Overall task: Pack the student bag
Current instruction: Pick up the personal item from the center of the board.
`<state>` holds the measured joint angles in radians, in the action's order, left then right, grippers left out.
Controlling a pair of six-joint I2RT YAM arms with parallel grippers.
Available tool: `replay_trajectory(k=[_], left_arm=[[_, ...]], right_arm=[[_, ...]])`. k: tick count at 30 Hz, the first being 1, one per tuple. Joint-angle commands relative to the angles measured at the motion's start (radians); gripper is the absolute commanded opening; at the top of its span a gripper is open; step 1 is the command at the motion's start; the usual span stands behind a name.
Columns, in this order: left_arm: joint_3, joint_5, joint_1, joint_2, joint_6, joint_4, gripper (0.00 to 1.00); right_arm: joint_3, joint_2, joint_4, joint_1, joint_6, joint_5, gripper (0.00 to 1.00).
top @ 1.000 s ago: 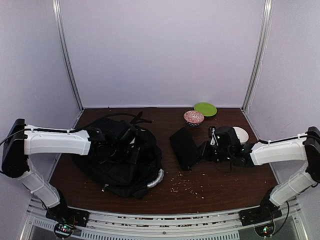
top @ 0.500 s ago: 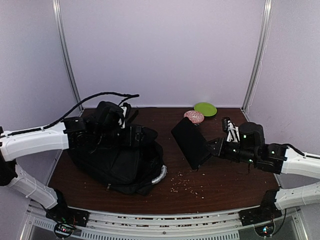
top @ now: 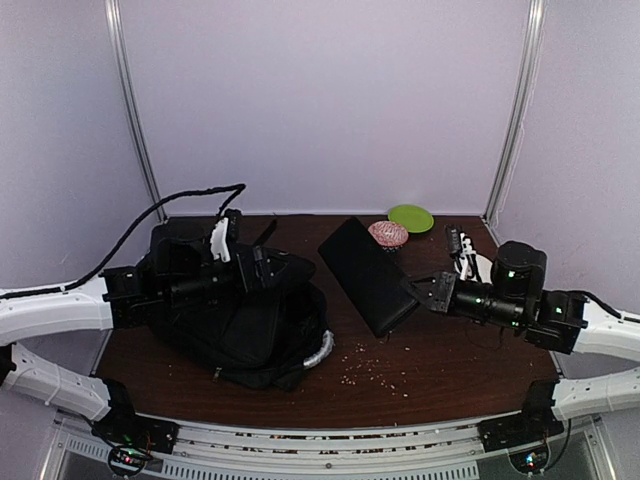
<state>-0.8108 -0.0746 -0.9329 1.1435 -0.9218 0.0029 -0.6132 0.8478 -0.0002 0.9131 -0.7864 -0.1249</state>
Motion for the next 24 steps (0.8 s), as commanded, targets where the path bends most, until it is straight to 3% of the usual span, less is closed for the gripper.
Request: replay_trajectory(k=[1, 12, 18, 24], left_arm=[[0.024, 0.15, 0.006, 0.004, -0.076, 0.292, 0.98], [0.057, 0.216, 0.006, -0.009, -0.101, 0.392, 0.98], [0.073, 0.337, 0.006, 0.035, -0.119, 0.573, 0.98], [0.1, 0.419, 0.006, 0.063, -0.15, 0.793, 0.82]], right_arm=[[-0.068, -0.03, 0.252, 0.048, 0.03, -0.084, 0.0], [-0.085, 0.005, 0.387, 0.083, -0.005, -0.136, 0.0], [-0.098, 0.043, 0.453, 0.092, -0.028, -0.22, 0.0], [-0.119, 0.075, 0.502, 0.105, -0.046, -0.292, 0.0]])
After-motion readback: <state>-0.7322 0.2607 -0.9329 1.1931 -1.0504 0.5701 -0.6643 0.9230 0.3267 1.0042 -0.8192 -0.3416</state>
